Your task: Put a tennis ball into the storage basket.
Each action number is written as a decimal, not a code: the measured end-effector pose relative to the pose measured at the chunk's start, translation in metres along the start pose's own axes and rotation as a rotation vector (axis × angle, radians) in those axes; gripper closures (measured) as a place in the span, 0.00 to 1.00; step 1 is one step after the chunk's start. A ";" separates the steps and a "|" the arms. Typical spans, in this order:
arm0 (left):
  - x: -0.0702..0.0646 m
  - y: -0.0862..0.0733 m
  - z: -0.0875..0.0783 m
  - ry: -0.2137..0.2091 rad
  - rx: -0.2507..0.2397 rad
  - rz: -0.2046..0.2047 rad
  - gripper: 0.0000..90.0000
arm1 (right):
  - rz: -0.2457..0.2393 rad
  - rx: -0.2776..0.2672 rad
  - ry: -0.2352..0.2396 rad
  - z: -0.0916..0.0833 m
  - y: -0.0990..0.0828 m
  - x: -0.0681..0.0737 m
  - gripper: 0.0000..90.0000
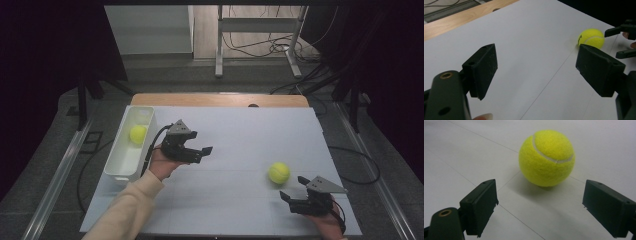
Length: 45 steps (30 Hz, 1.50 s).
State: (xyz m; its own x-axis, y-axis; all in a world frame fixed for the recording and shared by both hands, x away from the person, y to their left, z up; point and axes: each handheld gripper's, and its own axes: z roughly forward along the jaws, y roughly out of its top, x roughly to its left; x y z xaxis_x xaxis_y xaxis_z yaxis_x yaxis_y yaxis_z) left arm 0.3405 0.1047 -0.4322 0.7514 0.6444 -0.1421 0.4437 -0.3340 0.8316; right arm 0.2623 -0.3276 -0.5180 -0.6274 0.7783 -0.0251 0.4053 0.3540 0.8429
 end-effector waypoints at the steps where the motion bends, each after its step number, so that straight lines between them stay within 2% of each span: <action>1: -0.001 0.000 0.002 -0.002 0.003 0.004 0.21 | 0.000 0.000 0.000 0.000 0.000 0.000 0.15; 18: -0.012 0.004 0.015 -0.031 0.013 0.016 0.21 | 0.000 0.000 0.001 0.000 0.000 0.001 0.15; 27: -0.021 0.009 0.027 -0.052 0.027 0.031 0.21 | -0.001 0.005 -0.001 0.001 0.000 0.001 0.15; 45: -0.027 0.011 0.040 -0.073 0.037 0.040 0.21 | -0.001 0.003 0.001 0.001 0.000 0.001 0.15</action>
State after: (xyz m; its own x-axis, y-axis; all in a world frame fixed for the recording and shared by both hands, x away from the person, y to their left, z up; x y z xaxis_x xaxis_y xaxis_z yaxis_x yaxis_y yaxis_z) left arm 0.3446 0.0560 -0.4408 0.8019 0.5785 -0.1492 0.4296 -0.3848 0.8169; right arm 0.2623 -0.3269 -0.5183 -0.6289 0.7771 -0.0256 0.4061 0.3563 0.8415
